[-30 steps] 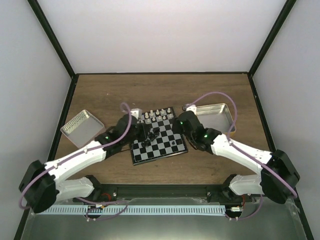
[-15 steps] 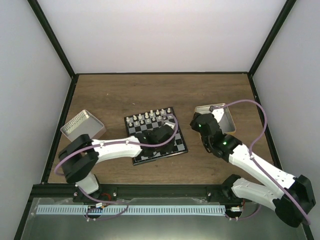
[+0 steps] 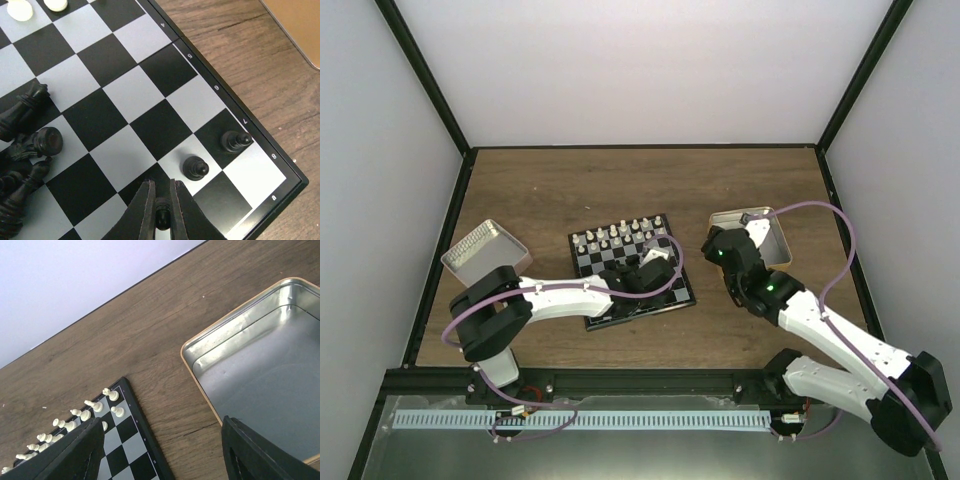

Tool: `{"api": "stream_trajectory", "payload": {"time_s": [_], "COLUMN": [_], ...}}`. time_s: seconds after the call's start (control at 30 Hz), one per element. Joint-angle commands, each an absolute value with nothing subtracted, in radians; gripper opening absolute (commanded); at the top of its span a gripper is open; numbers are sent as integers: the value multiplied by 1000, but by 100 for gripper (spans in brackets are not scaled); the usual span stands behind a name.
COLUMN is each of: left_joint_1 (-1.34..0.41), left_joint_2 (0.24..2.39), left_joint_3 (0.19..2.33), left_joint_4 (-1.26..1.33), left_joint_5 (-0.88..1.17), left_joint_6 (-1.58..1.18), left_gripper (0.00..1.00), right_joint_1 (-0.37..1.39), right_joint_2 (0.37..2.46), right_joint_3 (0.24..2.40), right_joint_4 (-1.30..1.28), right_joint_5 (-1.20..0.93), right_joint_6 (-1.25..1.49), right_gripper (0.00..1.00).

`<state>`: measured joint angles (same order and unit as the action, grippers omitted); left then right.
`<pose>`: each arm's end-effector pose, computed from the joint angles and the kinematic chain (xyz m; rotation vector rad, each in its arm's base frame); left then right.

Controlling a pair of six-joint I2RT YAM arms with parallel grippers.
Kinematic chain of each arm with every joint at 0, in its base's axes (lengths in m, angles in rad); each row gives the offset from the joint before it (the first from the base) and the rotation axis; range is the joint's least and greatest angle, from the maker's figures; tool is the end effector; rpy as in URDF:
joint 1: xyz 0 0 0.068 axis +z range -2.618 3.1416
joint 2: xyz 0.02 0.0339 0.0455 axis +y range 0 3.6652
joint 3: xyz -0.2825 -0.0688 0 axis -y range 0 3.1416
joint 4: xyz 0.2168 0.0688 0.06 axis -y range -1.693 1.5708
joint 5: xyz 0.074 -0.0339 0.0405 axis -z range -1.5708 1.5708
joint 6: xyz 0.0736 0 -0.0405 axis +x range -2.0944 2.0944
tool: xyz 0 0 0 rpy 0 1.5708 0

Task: Set up the chess pieces on the board
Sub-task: Place the chess piece on the chessboard.

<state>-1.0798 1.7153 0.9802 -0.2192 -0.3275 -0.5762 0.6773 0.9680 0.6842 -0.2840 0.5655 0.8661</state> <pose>0.1835 -0.2929 0.1749 0.4905 2.4292 -0.3038 0.1802 0.0943 0.2699 0.5145 1.9955 0.3543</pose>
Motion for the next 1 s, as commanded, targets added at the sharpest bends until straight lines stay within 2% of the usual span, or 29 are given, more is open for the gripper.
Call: {"api": "stream_trajectory", "payload": {"time_s": [0.0,0.57,0.77,0.97], "left_joint_1": [-1080,-1078,-1080,-1079], "left_joint_2": [1731,1773,1769,1713], "left_joint_3": [987,969,980,996], "left_joint_4": [-200,-179,-203,-222], "left_joint_5": [-378,-384,-396,-395], "left_joint_6": [-619,-668,-674,-670], "left_gripper": [4,4,14,32], "right_joint_1": [670,670,670,669], "right_joint_2": [975,995,997,979], "right_joint_3": [680,683,691,713], "right_joint_4": [-275,-270,-282,-294], "right_joint_5": [584,552,554,562], "right_joint_6": [871,856,862,861], "right_gripper": [66,67,67,67]}}
